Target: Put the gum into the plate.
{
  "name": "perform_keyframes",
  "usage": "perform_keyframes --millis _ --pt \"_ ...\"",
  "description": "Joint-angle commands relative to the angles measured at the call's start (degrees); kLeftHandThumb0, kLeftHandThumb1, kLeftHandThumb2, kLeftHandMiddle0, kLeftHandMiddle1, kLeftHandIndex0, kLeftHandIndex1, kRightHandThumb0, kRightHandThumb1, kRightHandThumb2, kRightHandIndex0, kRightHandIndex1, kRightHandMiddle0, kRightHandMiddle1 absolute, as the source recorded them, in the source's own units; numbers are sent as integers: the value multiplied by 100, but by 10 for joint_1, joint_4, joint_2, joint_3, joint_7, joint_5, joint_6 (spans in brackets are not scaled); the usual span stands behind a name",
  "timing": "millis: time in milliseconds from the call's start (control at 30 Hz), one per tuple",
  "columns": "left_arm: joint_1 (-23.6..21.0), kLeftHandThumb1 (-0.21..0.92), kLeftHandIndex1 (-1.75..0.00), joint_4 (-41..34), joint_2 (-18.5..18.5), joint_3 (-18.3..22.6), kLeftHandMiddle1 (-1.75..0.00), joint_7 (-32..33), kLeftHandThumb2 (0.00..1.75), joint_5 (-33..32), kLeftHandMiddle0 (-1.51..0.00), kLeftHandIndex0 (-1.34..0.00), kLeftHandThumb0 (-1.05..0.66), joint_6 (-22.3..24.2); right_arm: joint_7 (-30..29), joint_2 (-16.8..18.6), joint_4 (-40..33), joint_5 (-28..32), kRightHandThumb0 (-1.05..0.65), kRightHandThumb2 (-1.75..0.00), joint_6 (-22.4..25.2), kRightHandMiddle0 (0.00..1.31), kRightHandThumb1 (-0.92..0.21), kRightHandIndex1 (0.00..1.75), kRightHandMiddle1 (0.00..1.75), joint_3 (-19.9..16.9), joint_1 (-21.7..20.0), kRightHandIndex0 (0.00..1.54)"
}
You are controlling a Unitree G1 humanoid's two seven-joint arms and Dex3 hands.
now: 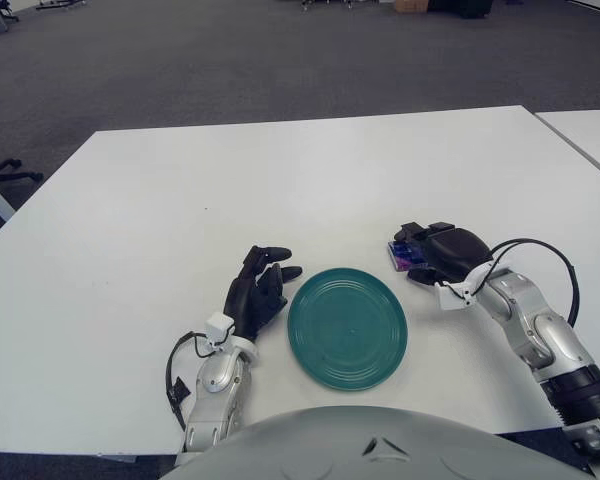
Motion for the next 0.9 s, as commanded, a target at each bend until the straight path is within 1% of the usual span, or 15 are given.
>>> perform_keyframes --millis 0,233,367,567,667,800,867 --pt "10 92 -129 8 0 -3 -100 6 80 5 -52 -33 -71 11 19 -10 7 10 -65 -64 2 0 -92 23 68 12 -10 39" --pt "10 92 -129 7 -1 -5 -100 8 80 5 -52 -33 -70 15 42 -19 5 20 -67 -67 4 0 -92 20 65 26 -14 37" --pt "9 92 -127 10 -1 -7 -99 9 81 8 -52 -31 -70 15 81 -22 0 32 -67 -68 11 0 -92 22 67 34 -23 40" --pt "9 92 -127 11 -2 -11 -99 12 80 12 -51 -30 -68 13 140 -30 0 45 -68 -70 30 0 -92 23 68 42 -48 40" --pt "9 92 -127 11 -4 -12 -99 14 80 14 -51 -30 -66 11 171 -28 15 51 -69 -73 49 0 -92 22 66 45 -69 39" --pt "10 92 -127 11 -6 -12 -98 15 79 13 -51 -30 -65 10 195 -26 32 58 -69 -76 69 0 -92 21 63 51 -84 39" --pt "10 92 -127 11 -7 -13 -98 15 79 12 -51 -31 -64 9 197 -25 40 60 -69 -76 73 0 -92 21 62 54 -86 40"
